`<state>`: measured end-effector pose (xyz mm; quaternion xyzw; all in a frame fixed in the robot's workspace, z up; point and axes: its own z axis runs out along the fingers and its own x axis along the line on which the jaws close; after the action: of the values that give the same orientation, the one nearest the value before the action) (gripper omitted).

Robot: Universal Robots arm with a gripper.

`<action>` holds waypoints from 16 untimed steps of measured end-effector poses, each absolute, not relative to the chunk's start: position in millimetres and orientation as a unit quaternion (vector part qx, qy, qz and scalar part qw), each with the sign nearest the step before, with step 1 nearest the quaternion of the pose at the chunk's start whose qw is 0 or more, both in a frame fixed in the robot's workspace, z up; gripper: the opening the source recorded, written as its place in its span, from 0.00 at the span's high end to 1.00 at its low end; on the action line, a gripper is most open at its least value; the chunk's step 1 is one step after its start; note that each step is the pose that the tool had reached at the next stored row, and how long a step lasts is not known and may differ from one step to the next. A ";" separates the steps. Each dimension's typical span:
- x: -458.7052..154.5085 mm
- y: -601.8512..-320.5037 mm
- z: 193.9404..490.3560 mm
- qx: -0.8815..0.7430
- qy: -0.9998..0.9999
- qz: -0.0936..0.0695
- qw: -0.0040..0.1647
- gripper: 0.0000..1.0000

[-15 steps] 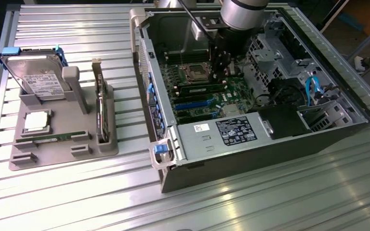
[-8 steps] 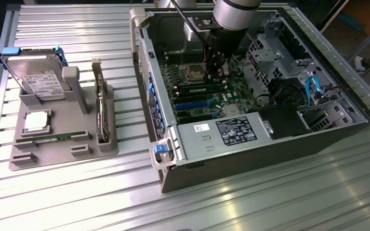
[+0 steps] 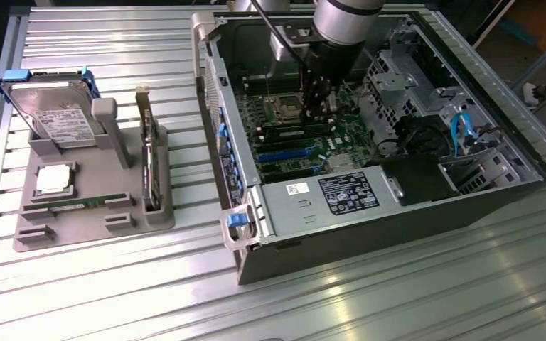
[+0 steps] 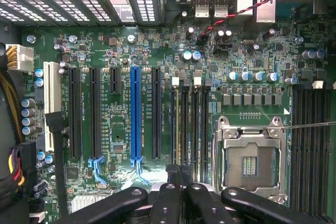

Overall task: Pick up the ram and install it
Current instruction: 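Press down the ram until it locks into place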

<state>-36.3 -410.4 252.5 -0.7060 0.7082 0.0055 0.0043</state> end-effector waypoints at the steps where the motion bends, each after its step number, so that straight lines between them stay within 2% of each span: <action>1: -36.4 -410.4 252.5 -0.706 0.708 0.006 0.004 0.89; 16: -38.3 -410.4 248.3 -0.706 0.708 0.005 0.005 0.89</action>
<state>-38.3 -410.4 248.3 -0.7060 0.7082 0.0046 0.0053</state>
